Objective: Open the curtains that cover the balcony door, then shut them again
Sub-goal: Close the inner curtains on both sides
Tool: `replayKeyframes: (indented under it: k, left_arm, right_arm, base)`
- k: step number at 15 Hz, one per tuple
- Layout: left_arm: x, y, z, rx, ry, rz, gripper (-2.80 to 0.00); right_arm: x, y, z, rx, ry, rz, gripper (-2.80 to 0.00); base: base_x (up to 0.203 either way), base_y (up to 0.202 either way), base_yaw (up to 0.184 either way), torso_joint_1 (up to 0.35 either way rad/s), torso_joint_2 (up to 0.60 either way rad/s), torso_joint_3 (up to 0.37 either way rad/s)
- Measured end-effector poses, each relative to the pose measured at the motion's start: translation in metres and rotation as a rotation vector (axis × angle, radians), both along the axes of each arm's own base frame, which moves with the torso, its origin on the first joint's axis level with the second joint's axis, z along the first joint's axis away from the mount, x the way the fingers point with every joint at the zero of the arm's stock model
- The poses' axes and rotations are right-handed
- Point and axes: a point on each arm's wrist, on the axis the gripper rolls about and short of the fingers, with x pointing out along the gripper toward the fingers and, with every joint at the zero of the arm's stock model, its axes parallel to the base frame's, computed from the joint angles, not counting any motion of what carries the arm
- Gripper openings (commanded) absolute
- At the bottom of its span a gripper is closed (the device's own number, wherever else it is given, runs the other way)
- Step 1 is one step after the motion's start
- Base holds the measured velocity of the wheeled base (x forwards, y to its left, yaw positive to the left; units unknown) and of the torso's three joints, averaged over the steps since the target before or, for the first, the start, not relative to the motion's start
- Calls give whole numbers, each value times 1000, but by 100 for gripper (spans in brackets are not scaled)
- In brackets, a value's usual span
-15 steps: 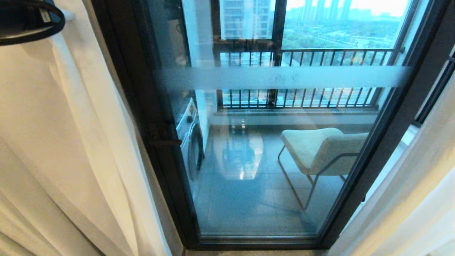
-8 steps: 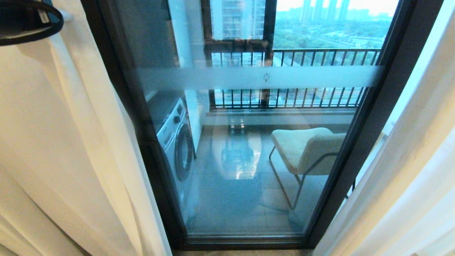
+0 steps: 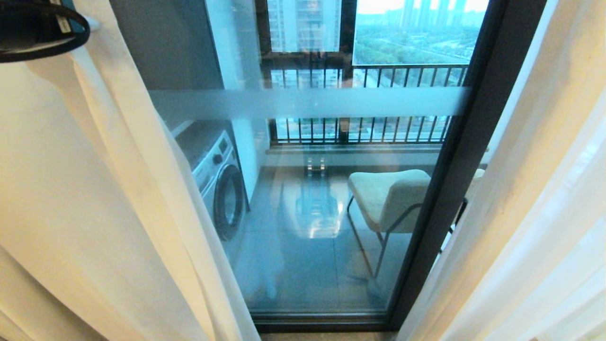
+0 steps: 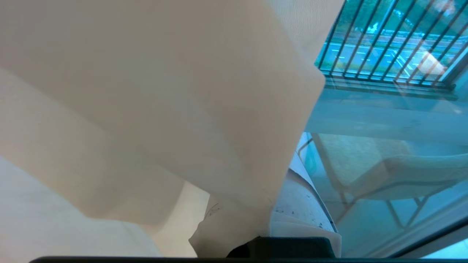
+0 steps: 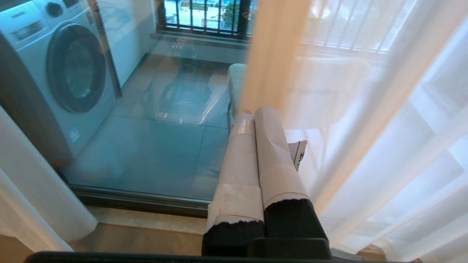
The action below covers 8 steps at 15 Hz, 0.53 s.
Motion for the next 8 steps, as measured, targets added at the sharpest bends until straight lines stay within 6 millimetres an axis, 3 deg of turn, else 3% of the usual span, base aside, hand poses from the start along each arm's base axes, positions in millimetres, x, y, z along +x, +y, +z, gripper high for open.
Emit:
replayKeyframes:
  k: [8]
  left_arm:
    - [5,0,-1,0,-7,1,-280]
  right_arm:
    - [0,0,0,0,0,0,-280]
  base:
    - [0,-192,2,2,1,1]
